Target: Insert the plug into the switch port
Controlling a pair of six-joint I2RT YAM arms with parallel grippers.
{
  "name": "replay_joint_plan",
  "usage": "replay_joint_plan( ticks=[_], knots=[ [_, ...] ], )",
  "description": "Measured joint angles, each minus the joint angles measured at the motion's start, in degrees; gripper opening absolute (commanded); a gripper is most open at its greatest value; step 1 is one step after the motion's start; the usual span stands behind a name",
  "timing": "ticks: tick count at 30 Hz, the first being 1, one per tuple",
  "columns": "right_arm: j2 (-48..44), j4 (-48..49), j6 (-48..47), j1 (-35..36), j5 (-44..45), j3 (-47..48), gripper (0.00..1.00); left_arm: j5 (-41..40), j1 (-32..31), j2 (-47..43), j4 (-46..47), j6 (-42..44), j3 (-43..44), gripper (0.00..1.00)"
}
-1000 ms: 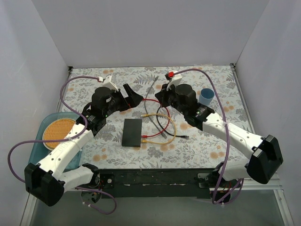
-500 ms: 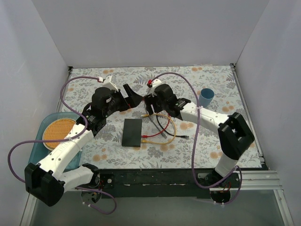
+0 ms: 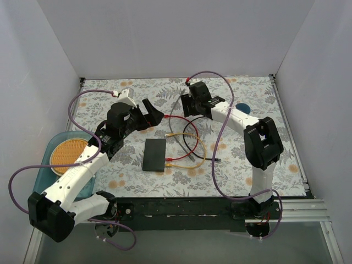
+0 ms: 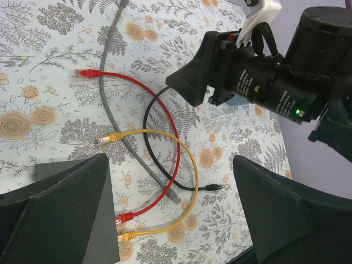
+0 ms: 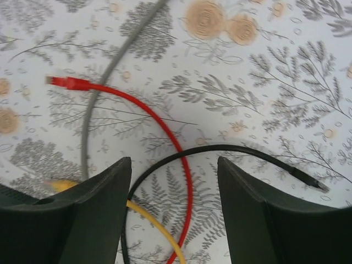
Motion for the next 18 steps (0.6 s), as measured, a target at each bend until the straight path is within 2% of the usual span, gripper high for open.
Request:
replay_joint_plan(
  ticks=[4,9,18],
  knots=[
    [0.79,-2.10,2.89,-4.61,-2.05,-0.11,0.76,-0.13,0.00,0.52,0.02,0.20,0.00,0.98],
    [2.89,-1.88,6.43,-9.57,-6.47,-1.60,0.76,-0.13,0.00,1.55,0.07,0.22,0.00,0.98],
    [5.95,-1.53,9.49,-11.37,-13.38,-4.90,0.75,-0.13,0.00,1.60,0.09,0.42,0.00,0.98]
  ],
)
